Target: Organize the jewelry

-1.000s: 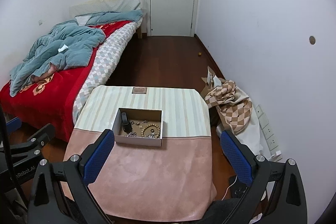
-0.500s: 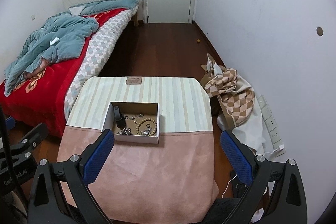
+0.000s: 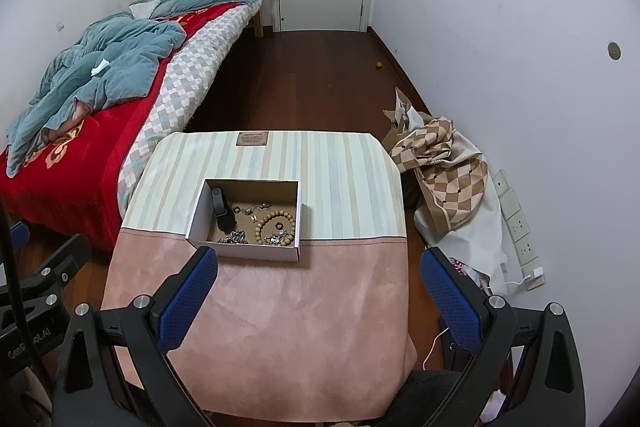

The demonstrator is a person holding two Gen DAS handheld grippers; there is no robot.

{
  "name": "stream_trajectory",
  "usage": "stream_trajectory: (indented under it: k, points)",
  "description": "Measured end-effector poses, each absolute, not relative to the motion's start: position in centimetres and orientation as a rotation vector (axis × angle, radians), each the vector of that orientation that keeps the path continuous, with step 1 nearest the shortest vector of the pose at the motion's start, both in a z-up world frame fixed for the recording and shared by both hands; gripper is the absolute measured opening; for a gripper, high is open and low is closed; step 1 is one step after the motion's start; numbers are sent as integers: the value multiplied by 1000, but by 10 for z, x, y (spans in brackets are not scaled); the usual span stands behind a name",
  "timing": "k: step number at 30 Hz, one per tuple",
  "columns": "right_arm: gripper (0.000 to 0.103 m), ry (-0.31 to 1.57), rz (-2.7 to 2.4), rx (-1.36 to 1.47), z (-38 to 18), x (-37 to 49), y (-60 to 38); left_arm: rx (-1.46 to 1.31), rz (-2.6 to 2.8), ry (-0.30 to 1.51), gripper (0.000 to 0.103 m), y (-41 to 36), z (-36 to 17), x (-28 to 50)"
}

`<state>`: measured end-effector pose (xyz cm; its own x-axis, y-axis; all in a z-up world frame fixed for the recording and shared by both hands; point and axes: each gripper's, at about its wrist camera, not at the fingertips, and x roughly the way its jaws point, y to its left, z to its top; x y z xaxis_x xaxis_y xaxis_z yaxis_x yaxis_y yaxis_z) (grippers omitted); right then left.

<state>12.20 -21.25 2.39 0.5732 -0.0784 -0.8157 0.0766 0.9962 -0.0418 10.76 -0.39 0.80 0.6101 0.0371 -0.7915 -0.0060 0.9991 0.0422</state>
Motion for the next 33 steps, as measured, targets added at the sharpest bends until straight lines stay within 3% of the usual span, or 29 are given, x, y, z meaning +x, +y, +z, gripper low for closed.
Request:
stream_trajectory:
  k: [33]
  points:
    - [102, 950, -73, 0, 24, 117, -210, 38, 33, 892, 102, 1, 11, 108]
